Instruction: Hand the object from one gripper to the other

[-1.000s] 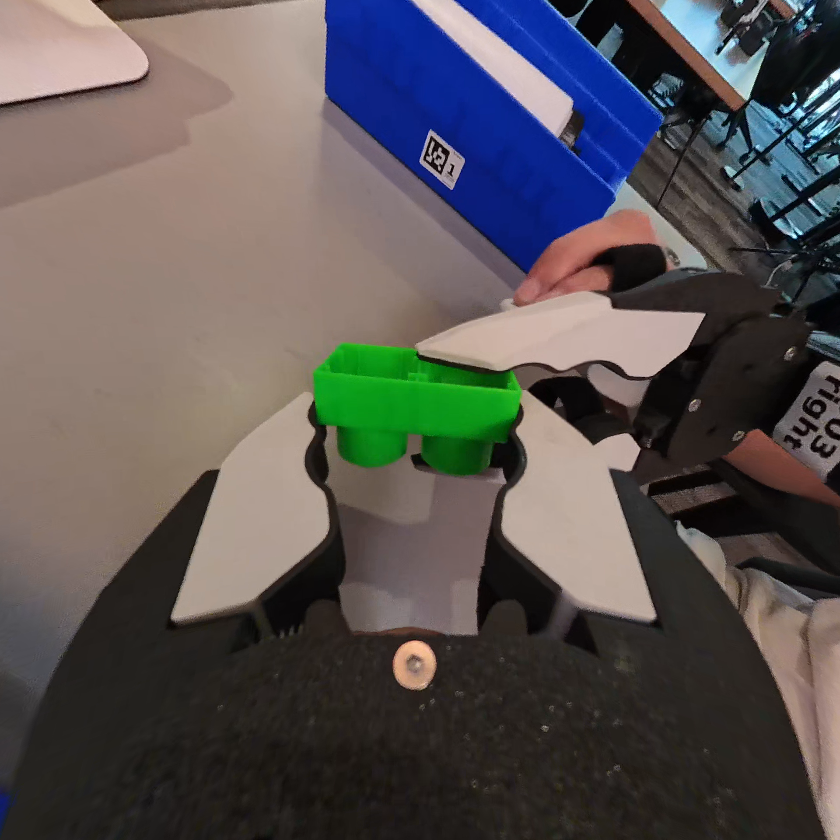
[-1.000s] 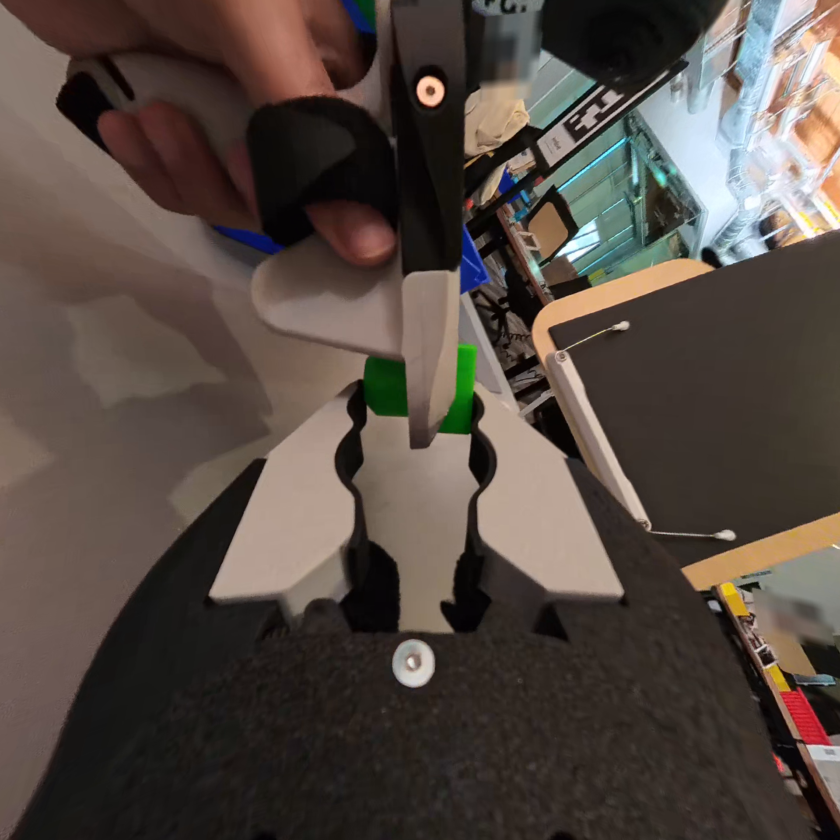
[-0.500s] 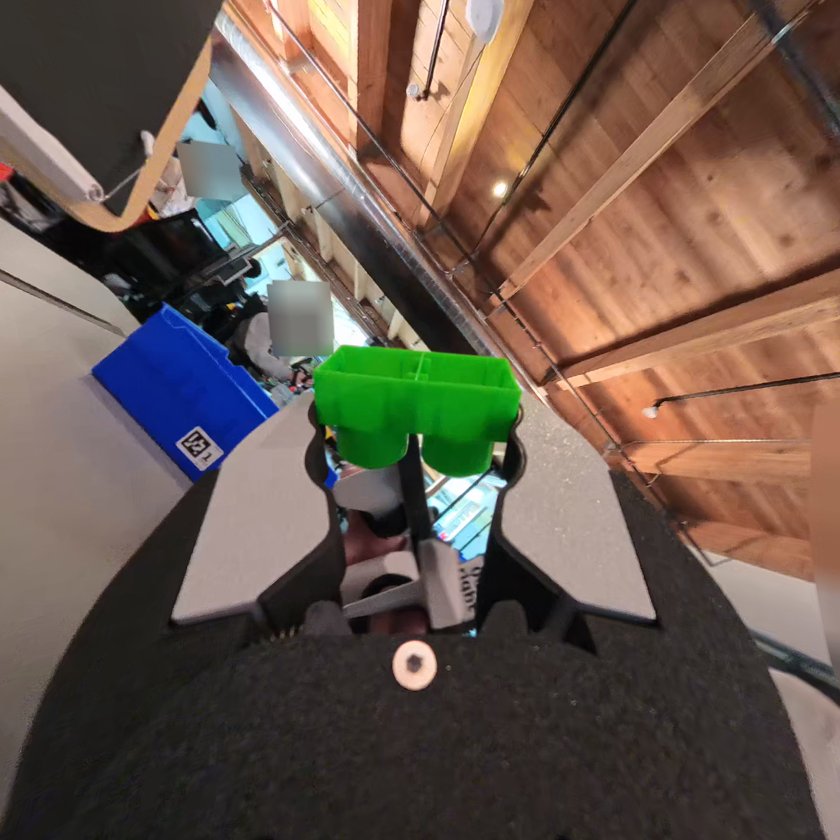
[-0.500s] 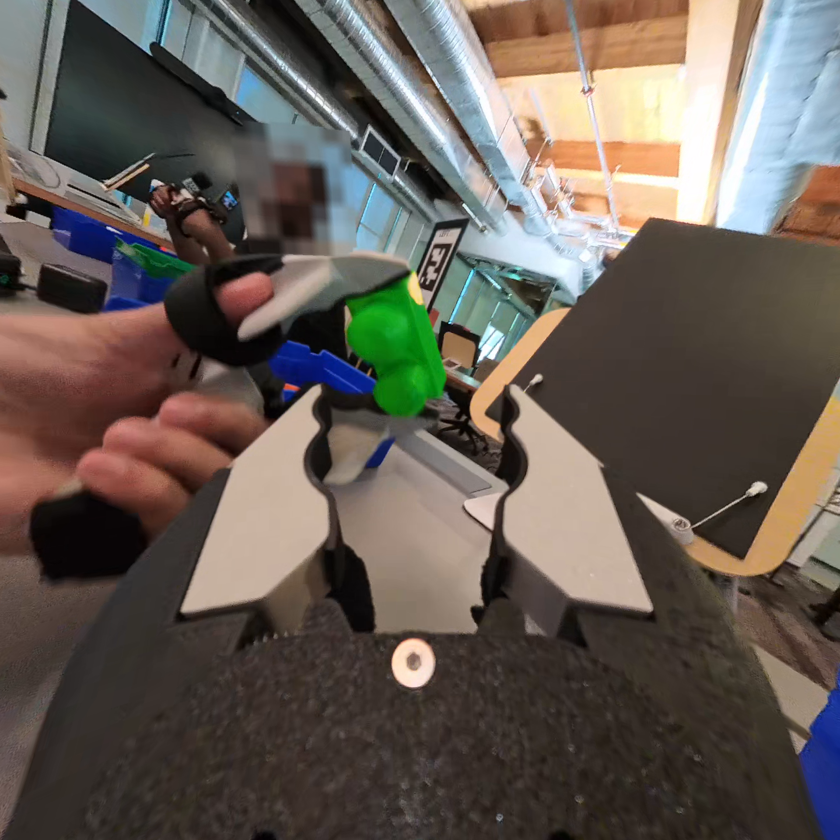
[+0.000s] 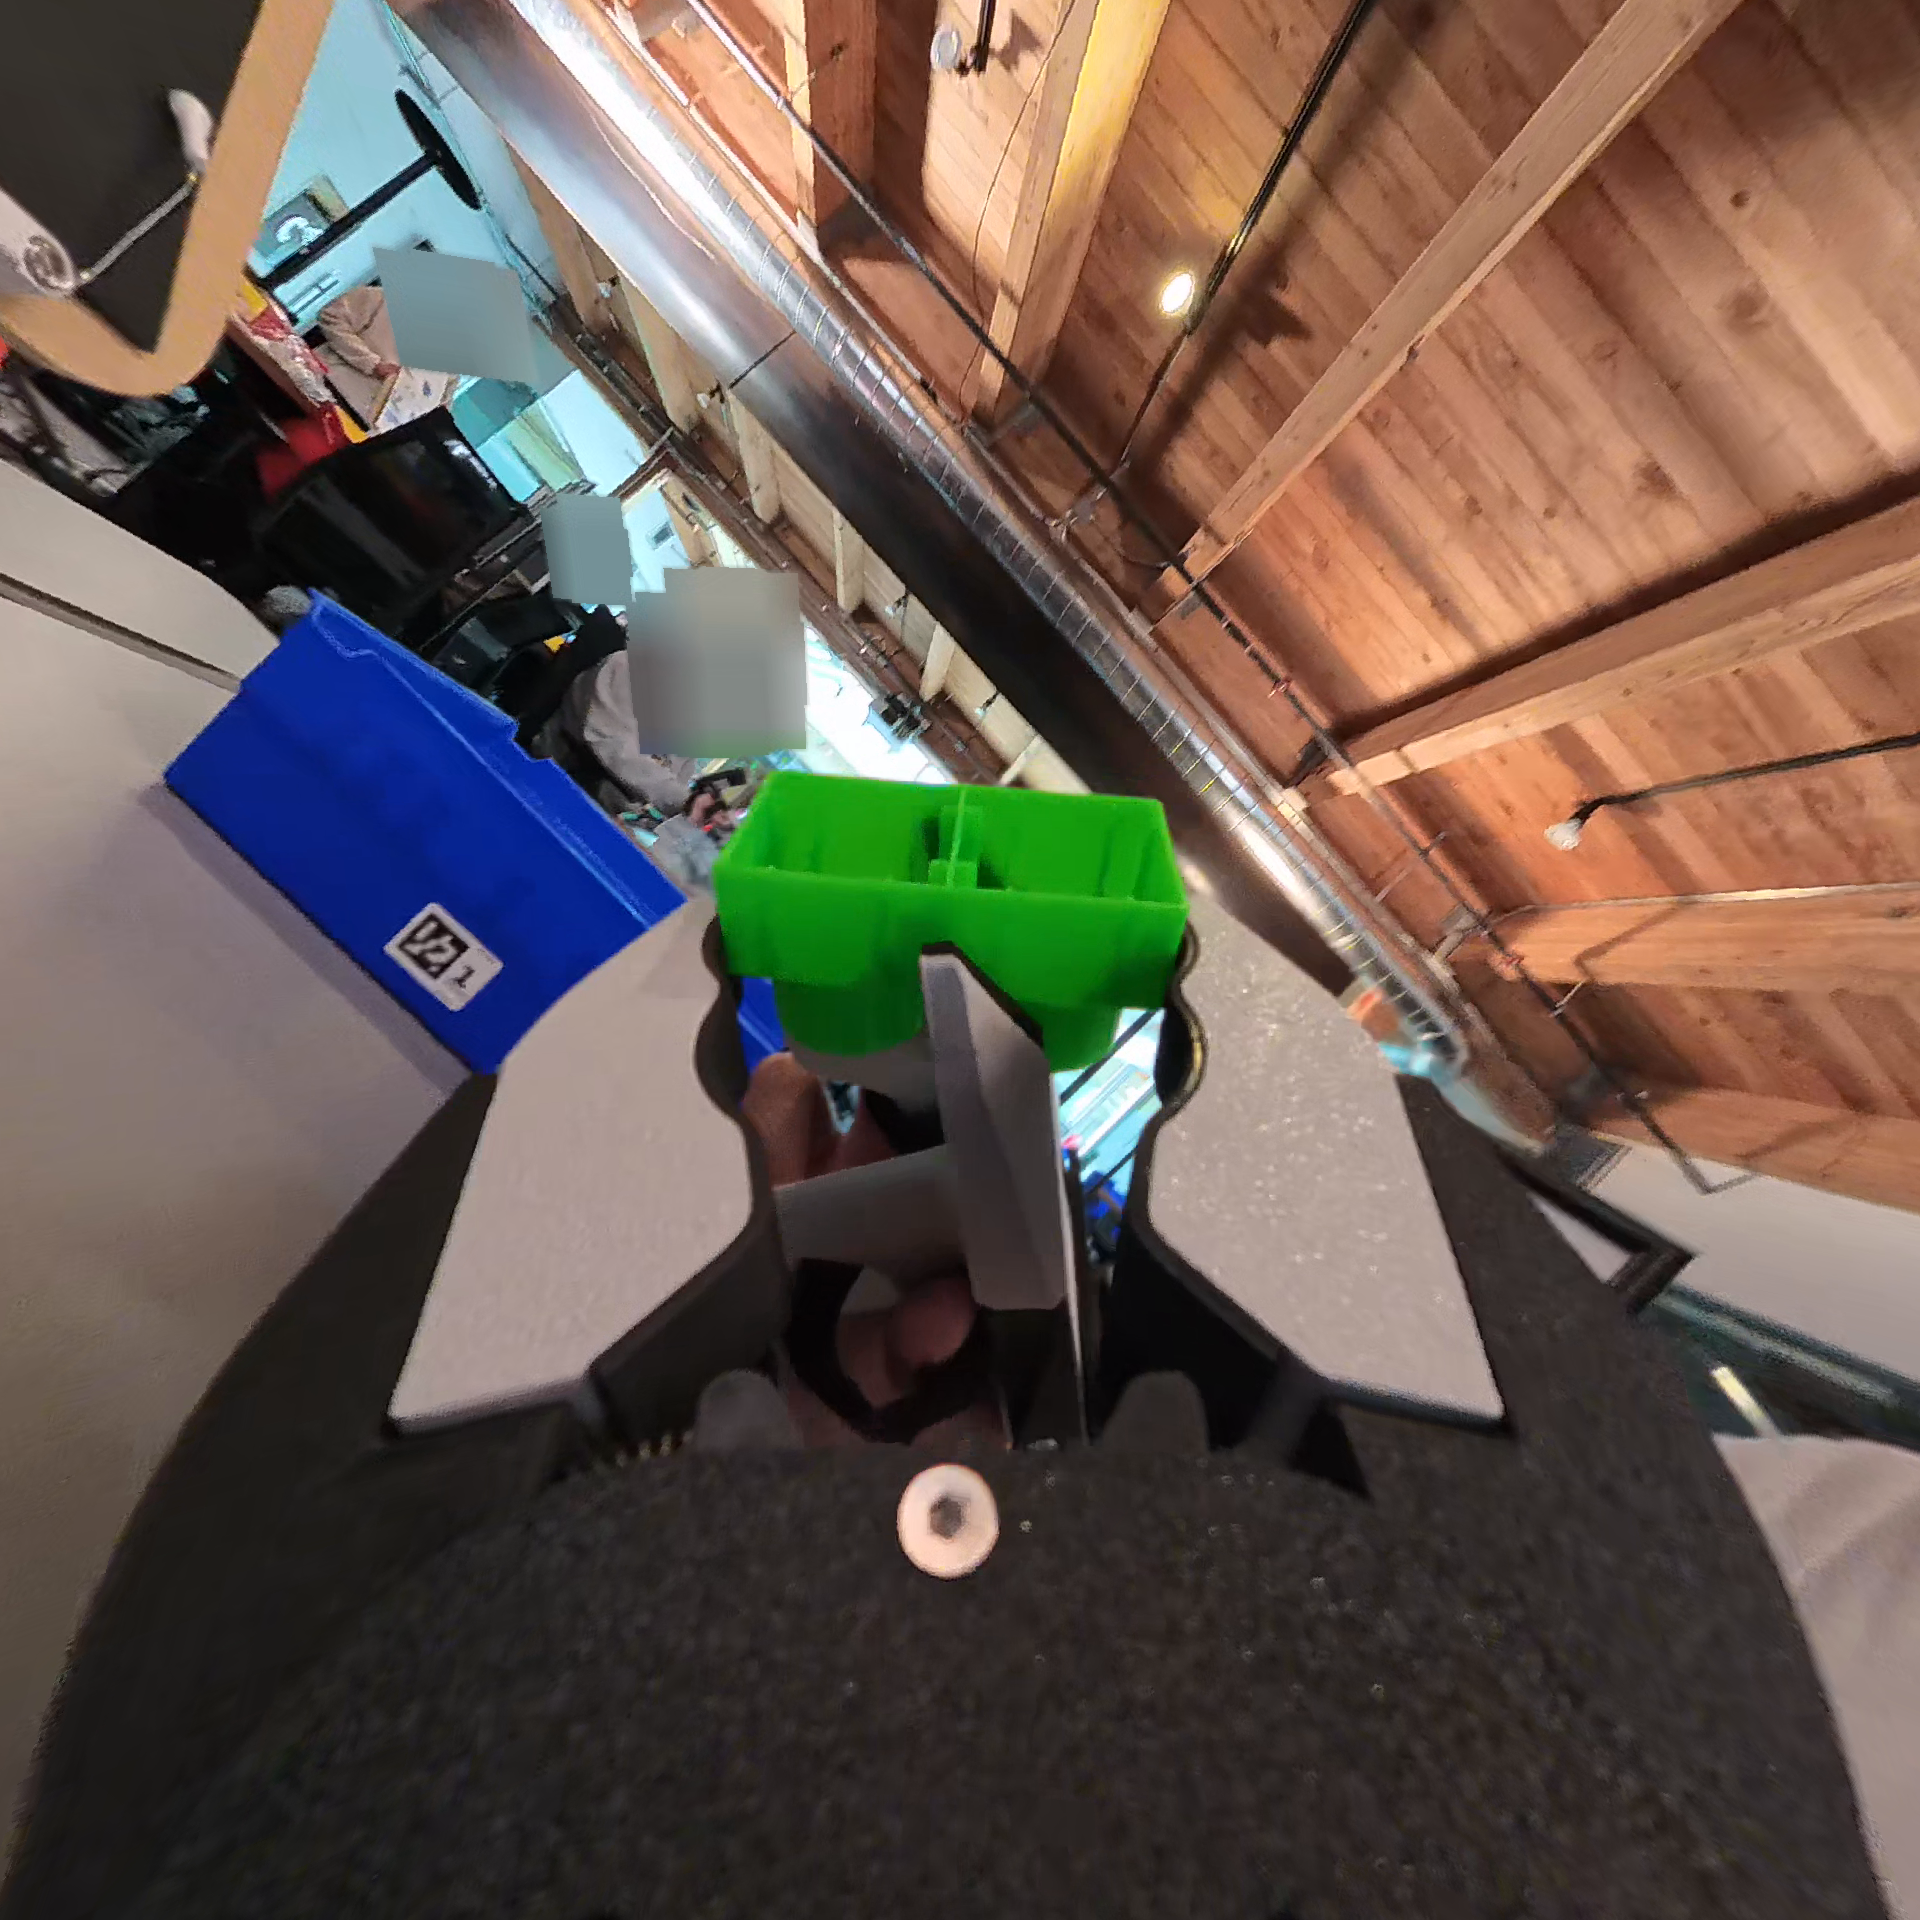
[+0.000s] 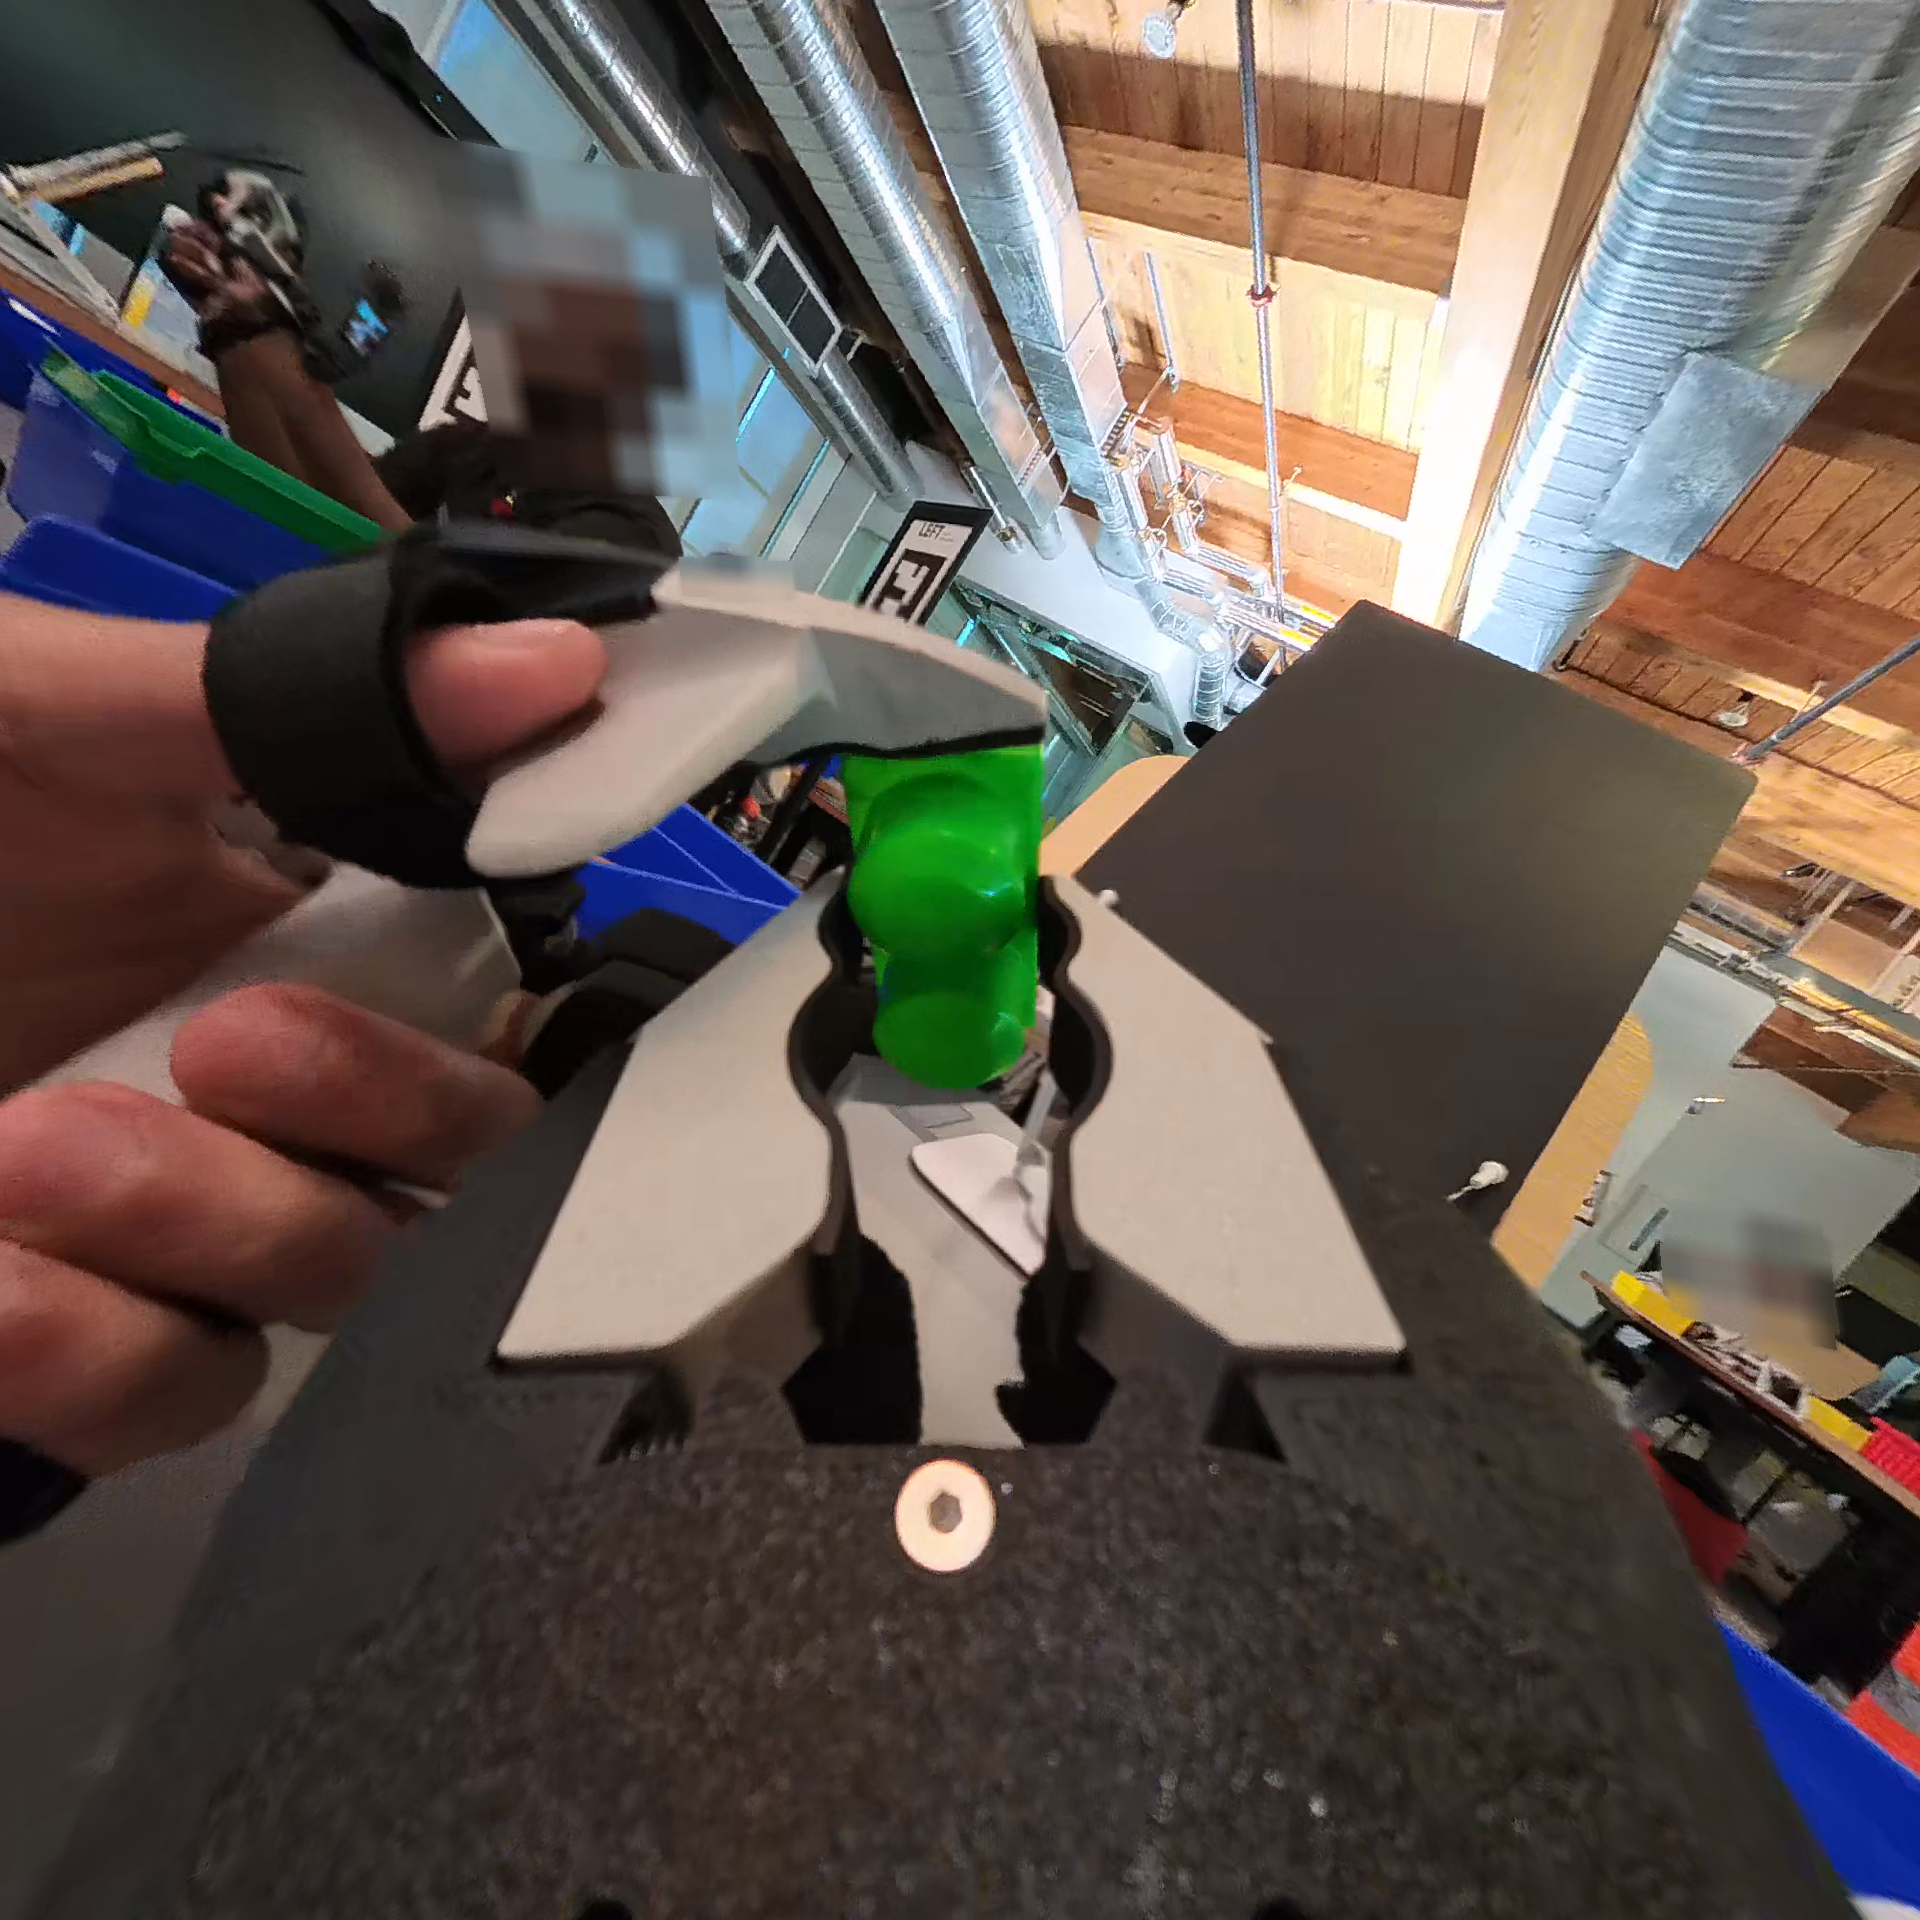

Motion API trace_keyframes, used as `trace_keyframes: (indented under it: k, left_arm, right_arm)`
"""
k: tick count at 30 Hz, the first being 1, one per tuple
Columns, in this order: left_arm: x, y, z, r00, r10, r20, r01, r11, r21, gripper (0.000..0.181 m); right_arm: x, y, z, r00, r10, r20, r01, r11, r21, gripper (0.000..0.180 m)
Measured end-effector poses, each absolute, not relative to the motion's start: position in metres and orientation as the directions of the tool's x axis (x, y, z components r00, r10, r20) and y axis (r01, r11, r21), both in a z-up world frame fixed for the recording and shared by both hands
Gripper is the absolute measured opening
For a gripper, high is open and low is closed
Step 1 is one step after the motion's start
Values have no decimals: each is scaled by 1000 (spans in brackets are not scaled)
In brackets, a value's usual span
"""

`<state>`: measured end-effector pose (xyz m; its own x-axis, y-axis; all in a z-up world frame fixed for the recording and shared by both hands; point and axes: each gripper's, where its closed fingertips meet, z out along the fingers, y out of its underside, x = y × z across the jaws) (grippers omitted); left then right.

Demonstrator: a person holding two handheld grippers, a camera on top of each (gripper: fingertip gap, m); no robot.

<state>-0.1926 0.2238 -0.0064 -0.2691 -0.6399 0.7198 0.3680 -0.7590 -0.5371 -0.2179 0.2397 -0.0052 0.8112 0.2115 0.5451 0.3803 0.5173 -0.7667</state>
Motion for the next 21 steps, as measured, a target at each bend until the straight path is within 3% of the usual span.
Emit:
trace_keyframes:
  k: [4, 7, 10, 12, 14, 17, 21]
  left_arm:
    - [-195, 233, -12, -32, -798, 602, 278, -586, -761, 95]
    - [-200, 225, -20, 5, -909, 416, -22, -416, -909, 100]
    - [-221, 189, -40, -182, -891, 417, -424, -312, -850, 116]
    - [-233, 191, -53, -156, -931, 331, -549, -197, -812, 115]
    - [-235, 199, -61, -118, -967, 224, -598, -110, -794, 114]
    - [-227, 197, -77, -115, -983, 140, -665, -29, -746, 108]
    - [-214, 194, -79, -136, -989, -52, -646, 128, -753, 81]
  right_arm:
    - [-203, 238, -3, 741, 107, 663, 512, 548, -661, 33]
    - [-203, 228, -14, 614, 144, 776, 566, 605, -560, 33]
    - [-207, 222, -40, 389, 215, 896, 653, 621, -432, 33]
    - [-208, 217, -60, 212, 267, 940, 722, 606, -334, 33]
    - [-211, 213, -69, 123, 357, 926, 758, 568, -320, 33]
    - [-218, 209, -76, 87, 544, 834, 800, 461, -384, 33]
    - [-213, 204, -89, 80, 725, 684, 865, 291, -410, 33]
